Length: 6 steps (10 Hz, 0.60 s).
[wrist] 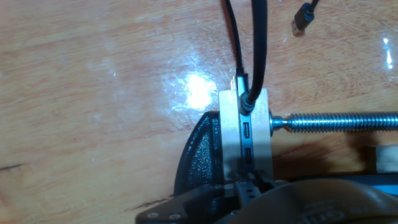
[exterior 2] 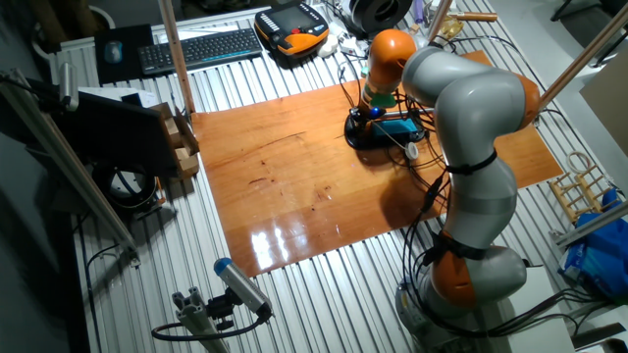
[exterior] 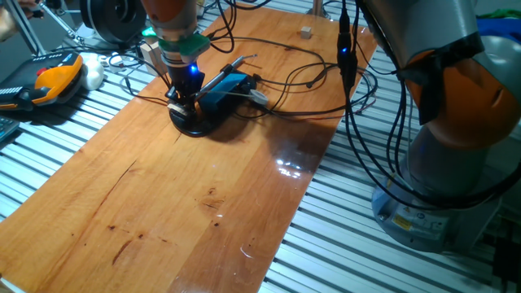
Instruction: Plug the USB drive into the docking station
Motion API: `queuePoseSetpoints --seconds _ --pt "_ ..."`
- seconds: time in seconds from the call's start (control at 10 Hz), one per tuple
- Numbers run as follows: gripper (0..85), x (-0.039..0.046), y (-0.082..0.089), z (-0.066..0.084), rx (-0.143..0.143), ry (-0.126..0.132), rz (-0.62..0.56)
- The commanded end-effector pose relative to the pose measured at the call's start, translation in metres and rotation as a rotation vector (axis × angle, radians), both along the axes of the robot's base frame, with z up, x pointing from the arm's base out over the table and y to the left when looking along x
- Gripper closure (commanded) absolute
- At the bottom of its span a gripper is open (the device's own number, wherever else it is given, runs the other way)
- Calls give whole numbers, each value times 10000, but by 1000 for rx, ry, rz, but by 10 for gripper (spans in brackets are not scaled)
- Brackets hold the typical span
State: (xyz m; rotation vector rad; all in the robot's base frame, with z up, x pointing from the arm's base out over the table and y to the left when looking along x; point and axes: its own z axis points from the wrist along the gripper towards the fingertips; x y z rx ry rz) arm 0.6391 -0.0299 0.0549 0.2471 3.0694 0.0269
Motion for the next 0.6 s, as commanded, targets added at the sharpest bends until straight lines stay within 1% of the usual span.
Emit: queuePoseSetpoints --seconds 0.0,0.3,0.4,0.5 --pt "850 0 0 -8 0 -1 0" --pt "850 0 1 -8 6 -3 3" --pt "680 -1 2 -4 7 -12 -7" --pt "680 -1 2 0 4 -20 -14"
